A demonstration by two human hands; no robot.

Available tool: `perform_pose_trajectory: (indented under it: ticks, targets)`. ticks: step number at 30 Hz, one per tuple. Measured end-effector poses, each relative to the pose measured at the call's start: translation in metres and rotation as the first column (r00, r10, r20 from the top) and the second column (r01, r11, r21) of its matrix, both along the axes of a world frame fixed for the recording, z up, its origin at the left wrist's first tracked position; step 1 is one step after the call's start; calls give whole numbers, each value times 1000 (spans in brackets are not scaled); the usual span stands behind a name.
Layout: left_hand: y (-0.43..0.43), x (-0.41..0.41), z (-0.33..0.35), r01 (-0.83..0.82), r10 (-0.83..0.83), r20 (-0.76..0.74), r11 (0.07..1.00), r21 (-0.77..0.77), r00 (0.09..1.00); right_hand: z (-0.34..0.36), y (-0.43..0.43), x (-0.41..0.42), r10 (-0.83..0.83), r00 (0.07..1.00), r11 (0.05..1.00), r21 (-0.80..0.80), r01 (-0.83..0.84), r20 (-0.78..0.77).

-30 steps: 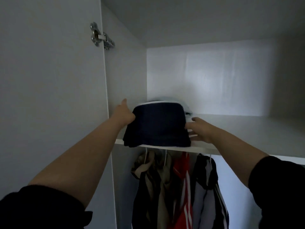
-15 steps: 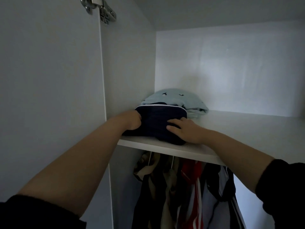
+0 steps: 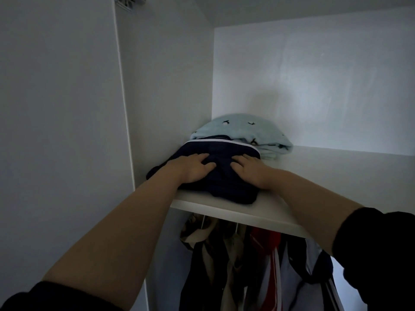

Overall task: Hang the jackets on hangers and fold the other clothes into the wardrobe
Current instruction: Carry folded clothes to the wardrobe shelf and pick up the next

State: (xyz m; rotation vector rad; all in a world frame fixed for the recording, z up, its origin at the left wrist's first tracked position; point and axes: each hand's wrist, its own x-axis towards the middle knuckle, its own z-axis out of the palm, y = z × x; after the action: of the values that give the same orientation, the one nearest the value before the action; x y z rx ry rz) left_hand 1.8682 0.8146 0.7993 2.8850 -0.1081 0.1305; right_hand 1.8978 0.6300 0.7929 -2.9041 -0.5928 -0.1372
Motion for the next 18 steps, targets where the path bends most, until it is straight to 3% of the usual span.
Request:
perform_pose_trajectory:
  ticks: [4, 9, 13, 18]
  targets:
    - [-2, 2, -5, -55, 49, 70, 995, 85, 996, -1, -1, -6, -48, 999, 996, 73, 49, -14]
    - [-9, -8, -14, -4, -38, 342, 993, 121, 939, -6, -5, -4, -224, 973, 971, 75, 228, -59]
    - [-17, -18, -16, 32, -82, 283, 984, 177, 956, -8, -21, -34, -186, 975, 966, 157, 203, -119]
    - [-63, -59, -17, 187, -210, 155, 971, 151, 965, -11, -64, -81, -269, 957, 960, 44, 275, -109]
